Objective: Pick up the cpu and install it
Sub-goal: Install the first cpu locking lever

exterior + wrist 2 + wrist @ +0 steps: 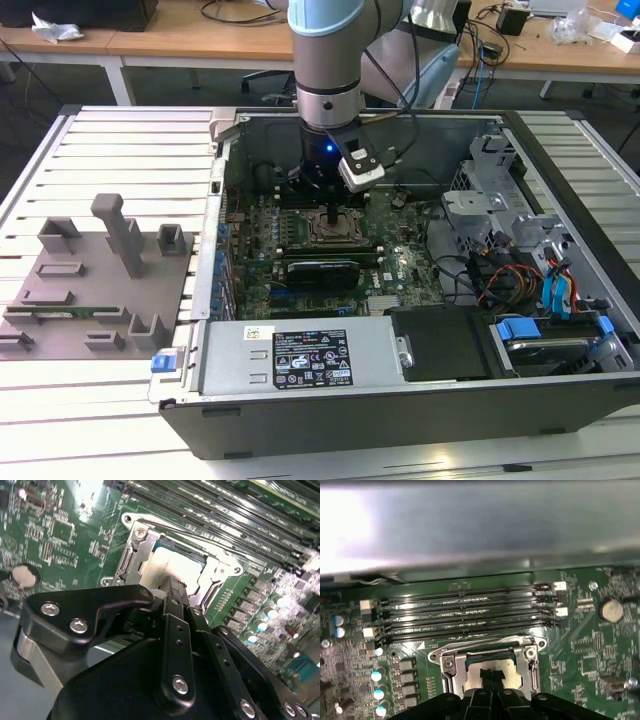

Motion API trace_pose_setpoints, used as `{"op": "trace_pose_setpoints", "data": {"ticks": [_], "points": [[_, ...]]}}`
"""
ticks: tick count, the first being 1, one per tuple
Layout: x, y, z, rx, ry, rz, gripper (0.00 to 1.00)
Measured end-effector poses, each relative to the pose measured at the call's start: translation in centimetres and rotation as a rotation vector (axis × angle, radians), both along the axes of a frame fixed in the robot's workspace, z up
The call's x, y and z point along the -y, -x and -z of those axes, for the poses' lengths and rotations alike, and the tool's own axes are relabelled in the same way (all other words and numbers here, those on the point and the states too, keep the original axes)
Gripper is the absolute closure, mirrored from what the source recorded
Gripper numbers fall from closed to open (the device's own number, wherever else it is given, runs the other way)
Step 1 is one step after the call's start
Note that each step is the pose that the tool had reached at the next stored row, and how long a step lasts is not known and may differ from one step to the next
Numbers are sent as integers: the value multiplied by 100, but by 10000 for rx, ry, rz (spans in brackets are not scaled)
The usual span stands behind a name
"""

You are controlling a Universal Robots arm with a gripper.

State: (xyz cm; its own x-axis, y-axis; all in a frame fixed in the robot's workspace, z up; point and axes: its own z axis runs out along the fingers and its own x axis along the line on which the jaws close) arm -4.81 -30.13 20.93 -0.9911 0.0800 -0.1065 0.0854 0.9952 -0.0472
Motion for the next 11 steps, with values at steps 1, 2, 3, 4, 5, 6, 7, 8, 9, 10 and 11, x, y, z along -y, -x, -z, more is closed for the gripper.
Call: {"op": "trace_pose_setpoints", "data": {"ticks": [1, 2, 3, 4, 5, 6, 7, 8, 9, 10, 11], "points": [[0, 0, 0, -2, 2, -1, 89], [1, 0, -10, -6, 34, -4, 89], [0, 0, -56, -5, 35, -3, 89], [0, 0, -91, -5, 36, -2, 89], [0, 0, -118, -5, 38, -2, 89], [0, 0, -158, -5, 38, -2, 89], [0, 0, -185, -4, 38, -2, 89], [0, 0, -232, -4, 39, -1, 89], [0, 0, -257, -5, 40, -1, 89], [0, 0, -289, -5, 39, -1, 89], [0, 0, -308, -4, 38, -2, 89]]}}
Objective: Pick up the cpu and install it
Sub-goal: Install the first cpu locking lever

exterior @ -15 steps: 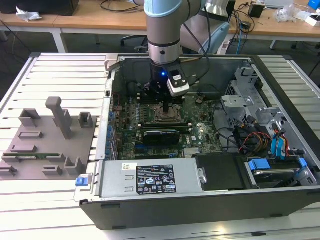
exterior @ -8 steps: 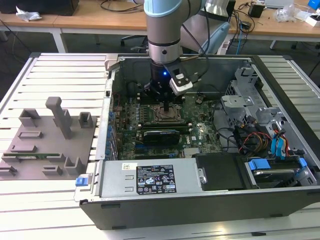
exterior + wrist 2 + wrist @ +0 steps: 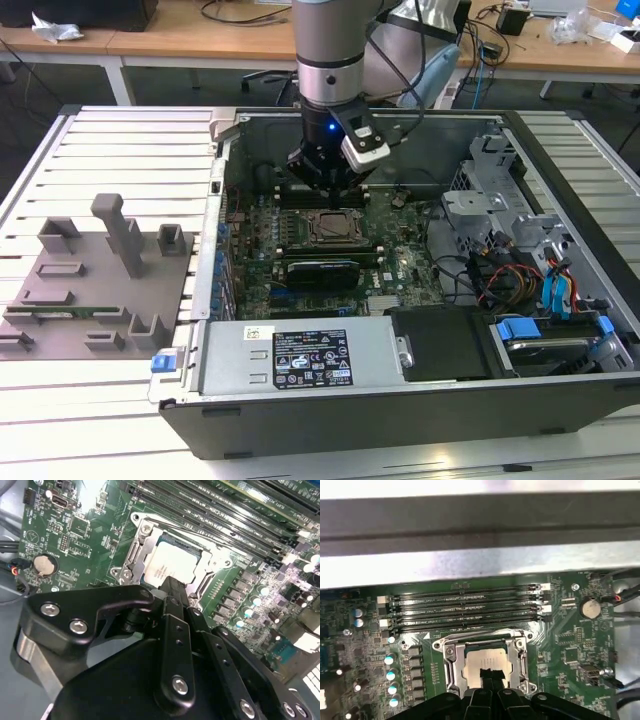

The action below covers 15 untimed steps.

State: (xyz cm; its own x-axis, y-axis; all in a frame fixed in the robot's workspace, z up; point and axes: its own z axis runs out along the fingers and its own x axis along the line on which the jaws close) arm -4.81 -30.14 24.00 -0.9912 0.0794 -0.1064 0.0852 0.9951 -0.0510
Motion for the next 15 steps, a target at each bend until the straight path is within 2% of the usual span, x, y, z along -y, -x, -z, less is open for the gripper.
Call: {"op": "trace_pose_setpoints", "data": {"ticks": [4, 7, 11, 15], "points": [[12, -2, -1, -21, 46, -1, 89], [54, -4, 0, -51, 83, -1, 89], [100, -29, 2, -68, 84, 0, 89], [102, -29, 1, -68, 84, 0, 89]]}}
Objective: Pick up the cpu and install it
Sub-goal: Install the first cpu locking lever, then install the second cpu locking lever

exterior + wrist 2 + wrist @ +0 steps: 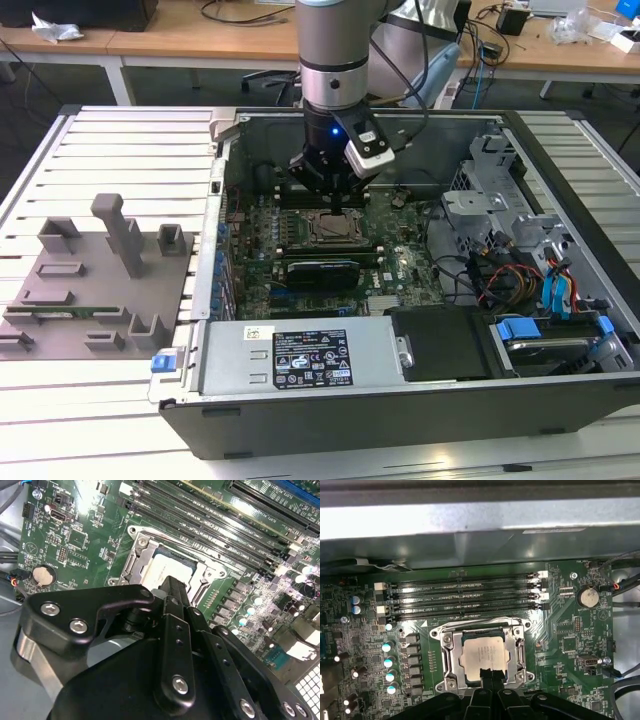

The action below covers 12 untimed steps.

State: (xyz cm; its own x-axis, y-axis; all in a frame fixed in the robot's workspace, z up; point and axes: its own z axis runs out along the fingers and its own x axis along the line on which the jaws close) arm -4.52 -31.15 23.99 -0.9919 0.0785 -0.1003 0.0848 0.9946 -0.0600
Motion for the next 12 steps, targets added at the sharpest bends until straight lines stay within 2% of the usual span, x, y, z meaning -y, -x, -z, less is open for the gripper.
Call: {"op": "trace_pose_setpoints", "data": {"ticks": [12], "points": [[12, 0, 0, 0, -1, 0, 89]]}}
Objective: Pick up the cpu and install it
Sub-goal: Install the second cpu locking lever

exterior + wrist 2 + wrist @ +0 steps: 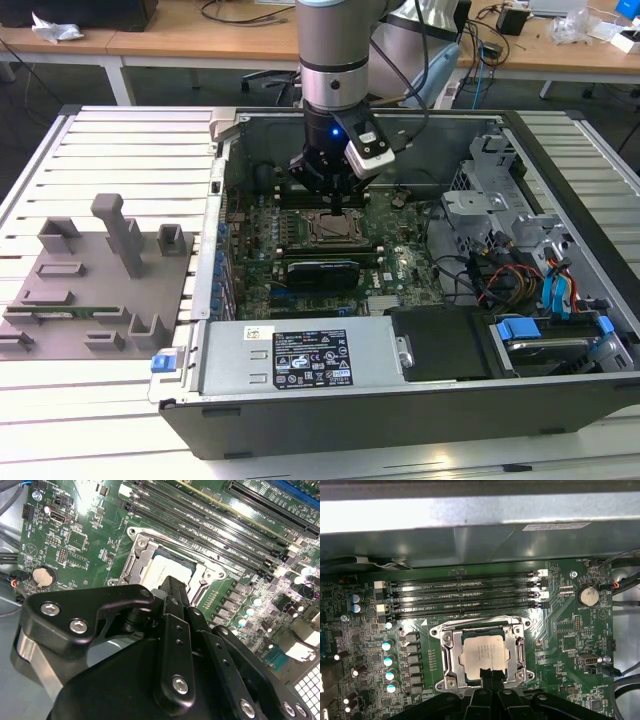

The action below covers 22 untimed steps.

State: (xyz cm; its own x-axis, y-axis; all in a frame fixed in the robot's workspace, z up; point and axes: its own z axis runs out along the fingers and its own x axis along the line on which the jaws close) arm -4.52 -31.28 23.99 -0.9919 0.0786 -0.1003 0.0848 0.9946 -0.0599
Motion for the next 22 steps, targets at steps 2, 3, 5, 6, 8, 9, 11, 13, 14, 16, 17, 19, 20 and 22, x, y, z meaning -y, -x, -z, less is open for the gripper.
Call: {"op": "trace_pose_setpoints", "data": {"ticks": [2, 3, 5, 6, 8, 9, 11, 13, 14, 16, 17, 19, 20, 22], "points": [[1, 1, -10, -2, 3, 0, 89], [0, 0, -20, -1, 1, 0, 89], [0, 0, -55, 0, 0, 0, 89], [0, 0, -83, 0, 1, 0, 89], [0, 0, -132, 1, 0, 0, 89], [0, 0, -132, 2, -2, -1, 89], [0, 0, -133, 1, 0, 0, 89], [8, 0, -135, -2, 3, -3, 89], [17, 0, -134, 0, 0, 0, 89], [47, 0, -133, 0, 1, -1, 89], [60, 0, -133, 0, 0, 0, 89], [115, 0, -133, 1, 0, 0, 89], [135, 0, -133, 1, 0, 0, 89], [199, 0, -133, 0, 0, -2, 89]]}}
